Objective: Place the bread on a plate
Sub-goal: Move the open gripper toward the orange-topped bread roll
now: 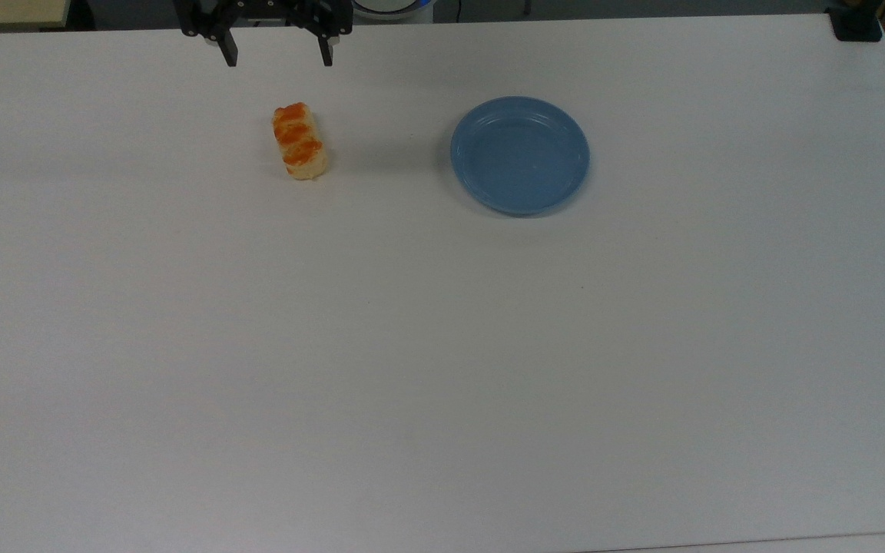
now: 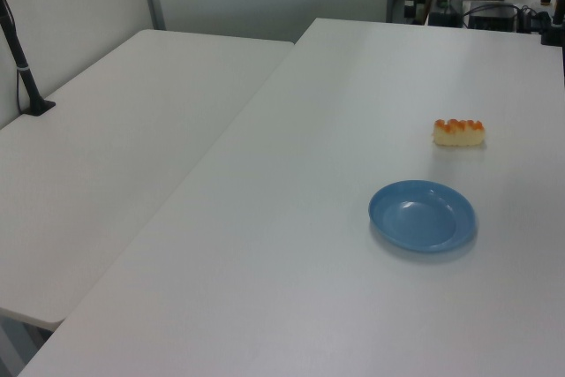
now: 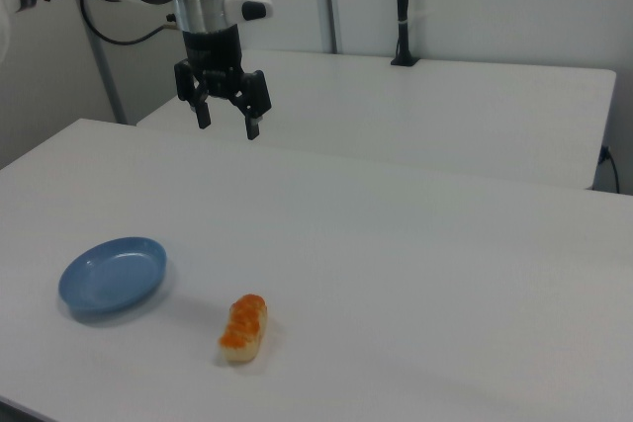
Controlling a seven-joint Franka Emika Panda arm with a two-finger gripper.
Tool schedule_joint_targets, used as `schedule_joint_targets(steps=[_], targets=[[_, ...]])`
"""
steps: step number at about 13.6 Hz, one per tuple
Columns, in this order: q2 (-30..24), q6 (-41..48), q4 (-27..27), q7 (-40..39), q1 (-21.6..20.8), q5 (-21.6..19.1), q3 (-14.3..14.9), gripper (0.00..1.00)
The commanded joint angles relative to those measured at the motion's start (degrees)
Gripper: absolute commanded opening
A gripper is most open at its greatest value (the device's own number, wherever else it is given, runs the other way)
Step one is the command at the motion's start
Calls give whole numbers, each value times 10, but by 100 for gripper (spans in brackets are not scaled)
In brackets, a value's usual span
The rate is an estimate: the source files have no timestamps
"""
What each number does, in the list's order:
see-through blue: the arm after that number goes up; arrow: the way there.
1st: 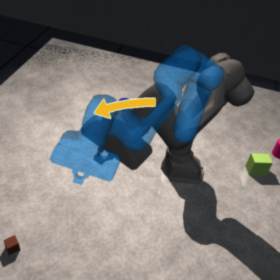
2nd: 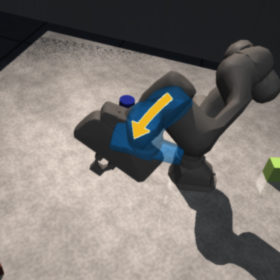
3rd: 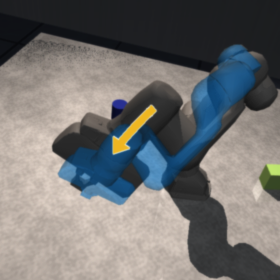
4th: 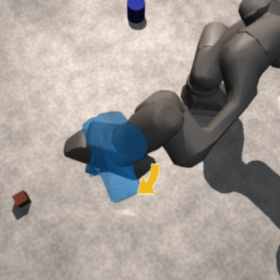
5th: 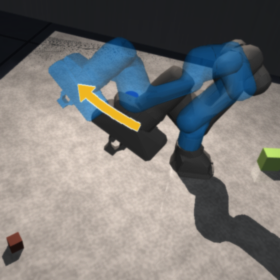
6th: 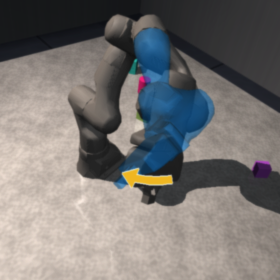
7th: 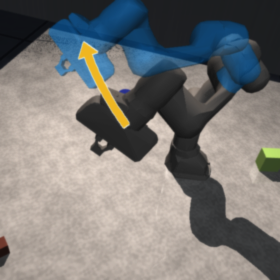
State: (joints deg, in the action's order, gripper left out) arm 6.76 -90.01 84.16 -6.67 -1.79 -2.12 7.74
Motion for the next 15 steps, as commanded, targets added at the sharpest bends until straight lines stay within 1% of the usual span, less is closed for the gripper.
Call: schedule_joint_targets(steps=[1,6,9,15], targets=[[-16,49,0,-13,-9,-4,7,100],[-17,49,0,-13,0,-20,10,100],[-18,49,0,-19,-1,-13,7,100],[-19,49,6,-17,-4,-12,4,100]])
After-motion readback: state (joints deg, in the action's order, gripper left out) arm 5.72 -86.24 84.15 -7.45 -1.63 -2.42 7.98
